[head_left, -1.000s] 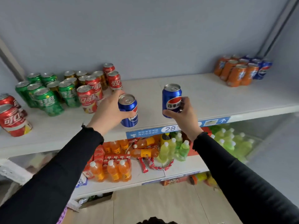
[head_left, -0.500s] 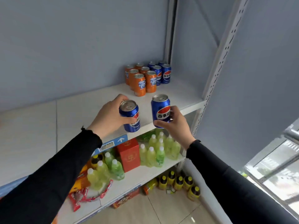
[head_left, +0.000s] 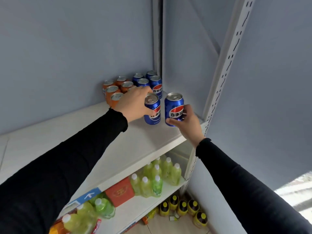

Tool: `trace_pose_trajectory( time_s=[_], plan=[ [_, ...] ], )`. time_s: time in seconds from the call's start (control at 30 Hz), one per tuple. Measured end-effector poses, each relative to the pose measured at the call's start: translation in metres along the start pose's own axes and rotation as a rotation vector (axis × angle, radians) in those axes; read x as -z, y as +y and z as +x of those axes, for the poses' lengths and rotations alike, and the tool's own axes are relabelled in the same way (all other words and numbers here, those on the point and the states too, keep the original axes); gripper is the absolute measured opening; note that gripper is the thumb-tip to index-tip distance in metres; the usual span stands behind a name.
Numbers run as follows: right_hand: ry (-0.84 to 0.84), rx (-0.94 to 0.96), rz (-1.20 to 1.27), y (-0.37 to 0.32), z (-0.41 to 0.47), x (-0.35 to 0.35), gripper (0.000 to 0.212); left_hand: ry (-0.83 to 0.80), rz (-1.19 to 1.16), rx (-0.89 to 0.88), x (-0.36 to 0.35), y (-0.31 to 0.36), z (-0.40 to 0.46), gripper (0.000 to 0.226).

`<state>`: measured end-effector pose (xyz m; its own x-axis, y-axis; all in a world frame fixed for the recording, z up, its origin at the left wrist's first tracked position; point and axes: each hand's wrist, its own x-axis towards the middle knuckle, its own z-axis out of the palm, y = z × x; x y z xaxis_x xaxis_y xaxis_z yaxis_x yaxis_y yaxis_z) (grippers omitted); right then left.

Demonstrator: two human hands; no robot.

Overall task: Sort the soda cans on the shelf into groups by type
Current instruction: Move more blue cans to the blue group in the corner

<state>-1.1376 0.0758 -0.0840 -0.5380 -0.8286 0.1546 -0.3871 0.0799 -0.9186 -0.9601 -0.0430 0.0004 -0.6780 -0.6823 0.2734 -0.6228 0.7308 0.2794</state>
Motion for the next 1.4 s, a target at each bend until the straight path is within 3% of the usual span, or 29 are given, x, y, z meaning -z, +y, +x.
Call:
trace_pose_trajectory(
  time_s=[0.13, 0.47, 0.73, 1.13, 1.3, 1.4],
  plan=[
    [0.017, -0.021, -0.001, 0.009, 0.049, -0.008, 0.058, 0.044, 0.217, -0.028, -0.008, -0.008, 0.043, 0.069],
    [-0.093, -0.021, -0.026, 0.032, 0.135, -0.040, 0.066, 0.011, 0.436, 0.049, -0.033, -0.037, 0.098, 0.076],
    [-0.160, 0.055, 0.038, 0.035, 0.159, -0.046, 0.062, -0.001, 0.505, 0.147, -0.040, -0.036, 0.110, 0.072],
    [-0.202, 0.140, -0.085, 0.038, 0.169, -0.040, 0.081, -0.039, 0.546, 0.285, -0.049, -0.021, 0.107, 0.079],
    [-0.026, 0.364, -0.171, 0.033, 0.147, -0.020, 0.062, 0.131, 0.456, 0.307, -0.044, -0.003, 0.074, 0.076],
    [-0.063, 0.530, -0.263, 0.024, 0.125, -0.018, 0.050, 0.248, 0.396, 0.316, -0.038, 0.006, 0.039, 0.061]
  ],
)
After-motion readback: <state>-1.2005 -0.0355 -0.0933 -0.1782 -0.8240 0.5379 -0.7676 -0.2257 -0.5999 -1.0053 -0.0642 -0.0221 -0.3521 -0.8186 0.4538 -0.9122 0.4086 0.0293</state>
